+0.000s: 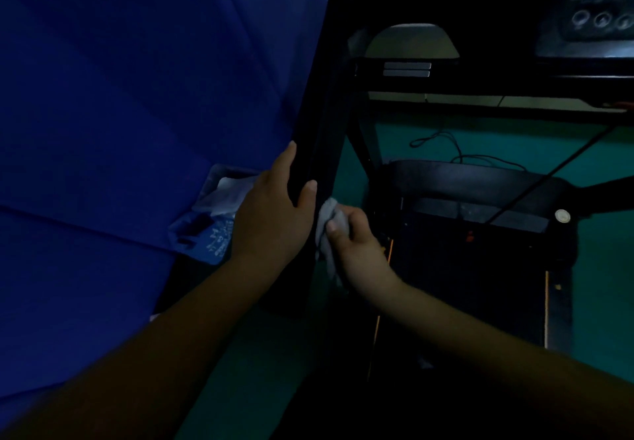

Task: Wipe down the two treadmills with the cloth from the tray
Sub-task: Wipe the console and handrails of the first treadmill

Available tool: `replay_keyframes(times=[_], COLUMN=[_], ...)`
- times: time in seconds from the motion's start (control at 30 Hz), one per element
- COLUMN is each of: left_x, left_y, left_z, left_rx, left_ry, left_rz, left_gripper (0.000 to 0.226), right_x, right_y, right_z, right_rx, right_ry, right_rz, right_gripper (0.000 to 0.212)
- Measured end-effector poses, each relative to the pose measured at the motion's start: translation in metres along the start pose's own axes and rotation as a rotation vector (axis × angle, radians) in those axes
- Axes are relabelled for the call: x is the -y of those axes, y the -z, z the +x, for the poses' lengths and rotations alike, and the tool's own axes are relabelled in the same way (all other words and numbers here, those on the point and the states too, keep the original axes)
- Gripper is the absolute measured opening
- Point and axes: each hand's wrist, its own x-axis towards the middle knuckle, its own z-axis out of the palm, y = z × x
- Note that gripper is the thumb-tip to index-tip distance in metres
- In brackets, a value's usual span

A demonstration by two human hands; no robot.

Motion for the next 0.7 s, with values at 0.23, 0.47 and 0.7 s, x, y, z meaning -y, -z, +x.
replay_keyframes(times=[0.23, 0.47, 0.7], left_x=[0.002, -0.01, 0.034], left_y=[0.007, 0.046, 0.064], left_z=[0.004, 0.002, 0.032], left_rx=[-0.004, -0.076, 0.019], left_ry=[0.02, -0.194, -0.24], left_rz=[-0.073, -0.518, -0.916], left_gripper=[0.052, 0.027, 0.02], right_x=[0.034, 0.095, 0.092], right_y=[0.031, 0.015, -0.063], right_z=[-0.018, -0.008, -0.005], right_rx=[0.015, -0.312, -0.33], right_ry=[0.23, 0.615, 0.703], right_rz=[-0.014, -0.266, -0.209], right_gripper=[0.044, 0.034, 0.027])
